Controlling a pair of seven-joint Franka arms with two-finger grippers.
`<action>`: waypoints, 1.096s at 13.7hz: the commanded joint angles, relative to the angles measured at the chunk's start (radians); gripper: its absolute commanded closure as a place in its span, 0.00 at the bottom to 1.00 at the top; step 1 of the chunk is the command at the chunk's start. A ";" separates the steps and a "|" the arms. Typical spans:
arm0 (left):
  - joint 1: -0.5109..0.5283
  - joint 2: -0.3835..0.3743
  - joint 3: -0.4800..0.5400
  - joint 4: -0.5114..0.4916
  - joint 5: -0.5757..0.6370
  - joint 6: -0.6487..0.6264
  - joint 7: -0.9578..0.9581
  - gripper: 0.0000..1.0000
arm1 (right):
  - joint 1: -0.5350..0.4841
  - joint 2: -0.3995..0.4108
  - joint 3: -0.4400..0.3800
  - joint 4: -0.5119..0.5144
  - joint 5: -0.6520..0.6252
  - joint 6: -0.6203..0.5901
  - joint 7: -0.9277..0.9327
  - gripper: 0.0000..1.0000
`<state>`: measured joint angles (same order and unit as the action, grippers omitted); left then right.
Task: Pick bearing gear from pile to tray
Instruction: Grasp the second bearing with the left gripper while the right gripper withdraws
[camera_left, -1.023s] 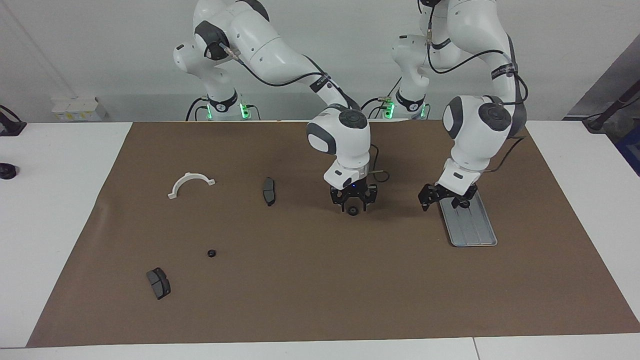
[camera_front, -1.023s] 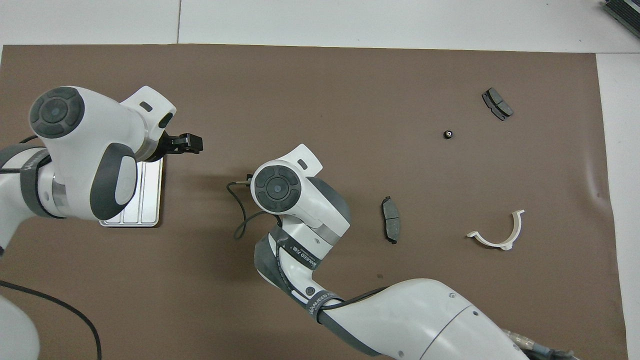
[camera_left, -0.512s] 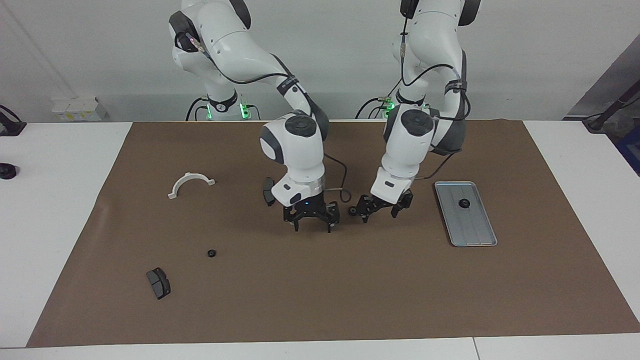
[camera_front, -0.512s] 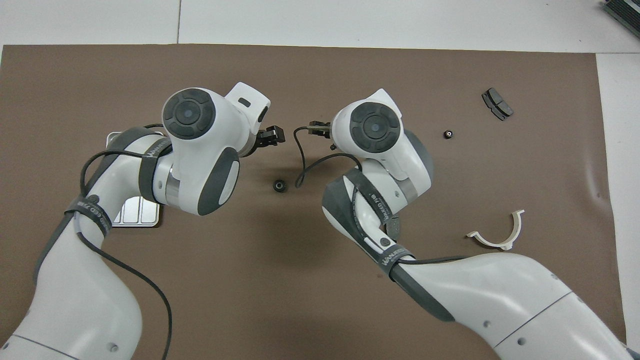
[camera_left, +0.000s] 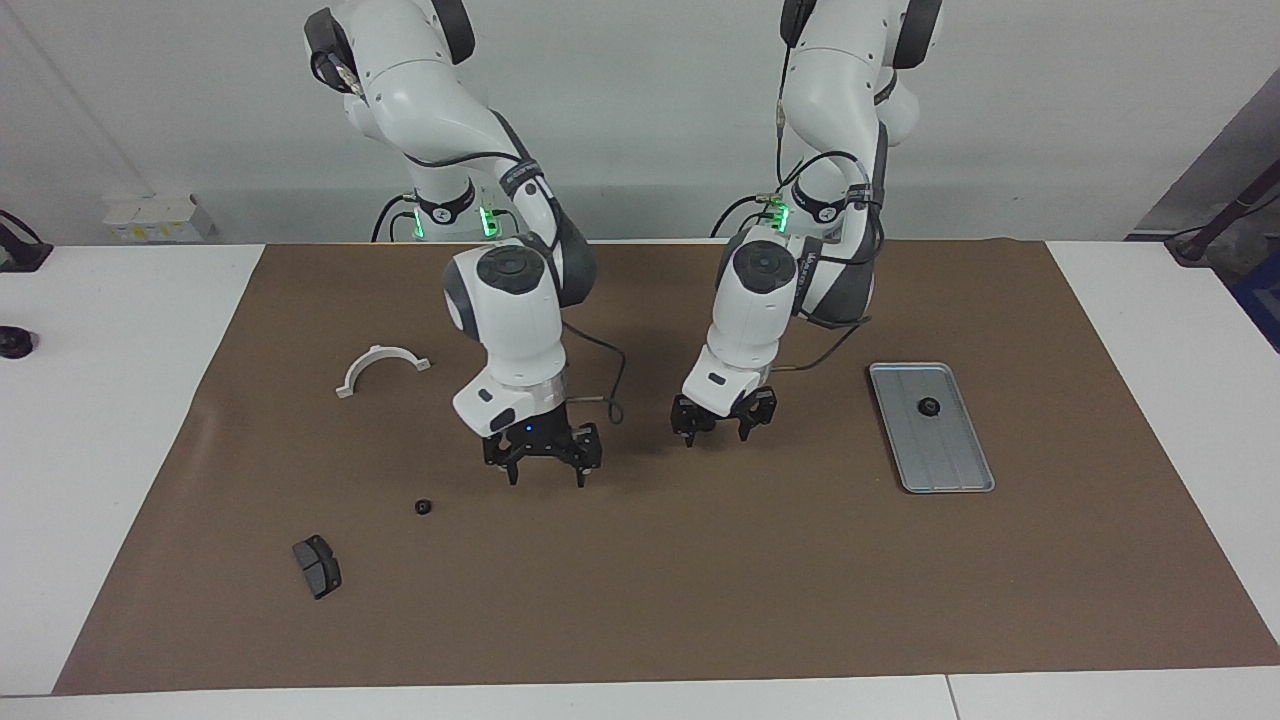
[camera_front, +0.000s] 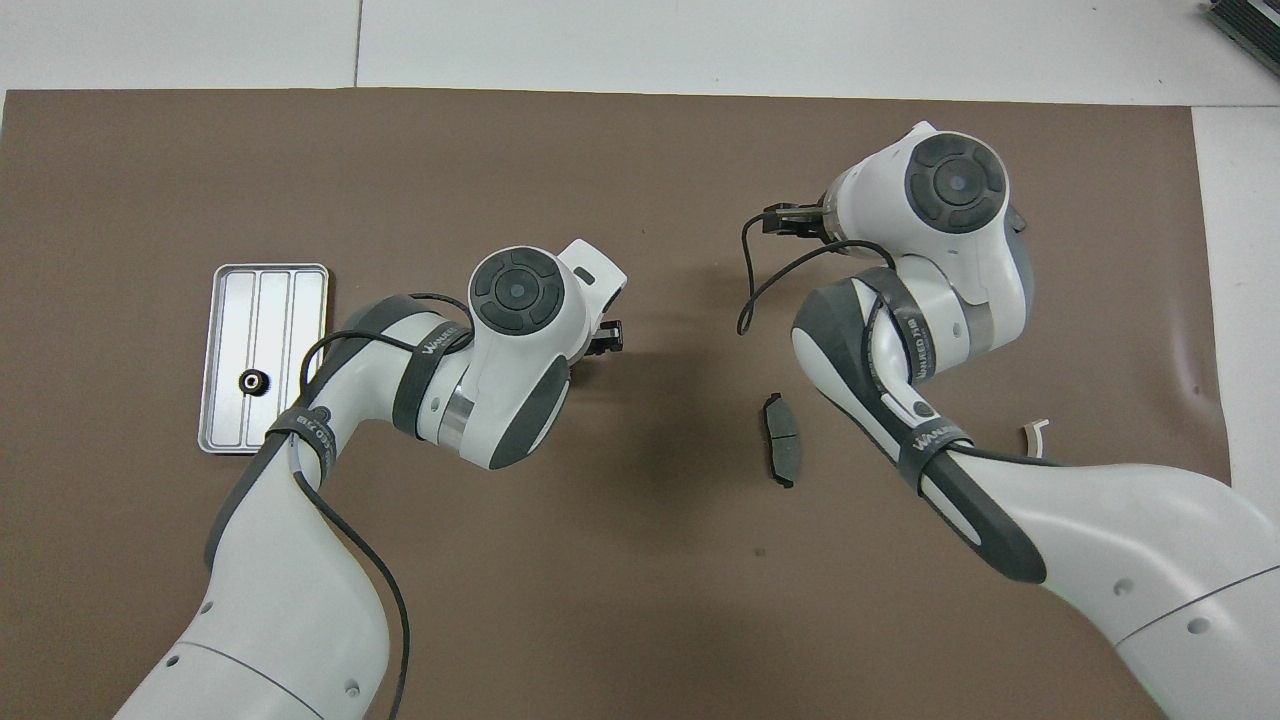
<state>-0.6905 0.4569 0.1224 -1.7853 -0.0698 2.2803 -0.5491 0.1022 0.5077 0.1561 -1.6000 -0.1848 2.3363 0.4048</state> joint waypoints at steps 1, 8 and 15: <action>-0.029 -0.047 0.019 -0.086 0.019 0.010 -0.011 0.32 | -0.068 0.006 0.014 -0.017 0.060 0.005 -0.113 0.00; -0.027 -0.055 0.016 -0.105 0.019 0.008 -0.005 0.75 | -0.157 0.054 0.013 -0.055 0.062 -0.014 -0.176 0.00; 0.089 -0.037 0.025 0.048 0.016 -0.086 0.008 1.00 | -0.160 0.046 0.013 -0.075 0.062 -0.045 -0.175 0.37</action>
<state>-0.6703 0.4284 0.1493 -1.8104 -0.0659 2.2686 -0.5490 -0.0447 0.5682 0.1577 -1.6581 -0.1390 2.2962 0.2612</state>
